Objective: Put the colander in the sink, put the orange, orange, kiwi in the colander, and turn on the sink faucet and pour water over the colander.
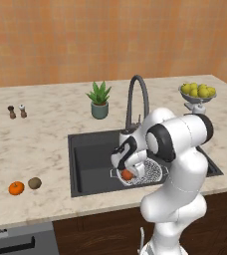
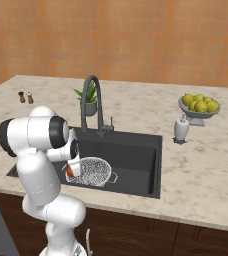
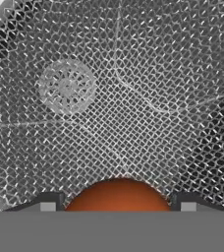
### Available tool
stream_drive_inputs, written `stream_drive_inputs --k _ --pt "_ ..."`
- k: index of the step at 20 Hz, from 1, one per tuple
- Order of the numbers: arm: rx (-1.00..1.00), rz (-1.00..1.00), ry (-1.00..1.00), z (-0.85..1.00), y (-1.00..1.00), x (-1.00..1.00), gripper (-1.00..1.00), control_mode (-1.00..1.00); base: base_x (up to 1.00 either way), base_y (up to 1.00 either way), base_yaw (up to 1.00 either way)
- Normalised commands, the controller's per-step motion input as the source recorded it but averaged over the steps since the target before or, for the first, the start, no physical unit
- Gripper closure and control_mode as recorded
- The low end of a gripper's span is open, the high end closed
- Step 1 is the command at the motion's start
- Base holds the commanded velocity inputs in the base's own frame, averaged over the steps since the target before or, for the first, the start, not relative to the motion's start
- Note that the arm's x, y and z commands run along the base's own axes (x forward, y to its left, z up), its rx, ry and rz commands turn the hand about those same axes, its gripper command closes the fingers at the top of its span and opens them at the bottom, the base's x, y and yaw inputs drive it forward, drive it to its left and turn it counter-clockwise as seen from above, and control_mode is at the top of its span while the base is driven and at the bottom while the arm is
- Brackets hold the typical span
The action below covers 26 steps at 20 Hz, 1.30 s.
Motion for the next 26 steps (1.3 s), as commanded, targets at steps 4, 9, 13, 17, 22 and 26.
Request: stream_drive_inputs --k 4,9,13,17,22,26 --pt "0.0 -0.09 0.0 -0.12 -0.01 0.19 1.0 -1.0 0.0 0.0 0.0" --pt "0.0 -0.03 0.0 0.0 -0.03 0.06 -1.0 -1.0 0.0 0.0 0.0" --pt "0.0 0.0 0.0 0.0 0.0 0.0 -1.0 -1.0 0.0 0.0 0.0" --pt "0.0 0.0 0.0 0.0 0.0 0.0 -1.0 -1.0 0.0 0.0 0.0" --pt "0.0 0.0 -0.02 0.18 -0.13 0.0 -1.0 -1.0 0.0 0.0 0.0" --pt "0.0 0.0 0.0 0.4 -0.09 -0.05 -1.0 -1.0 0.0 0.0 0.0"
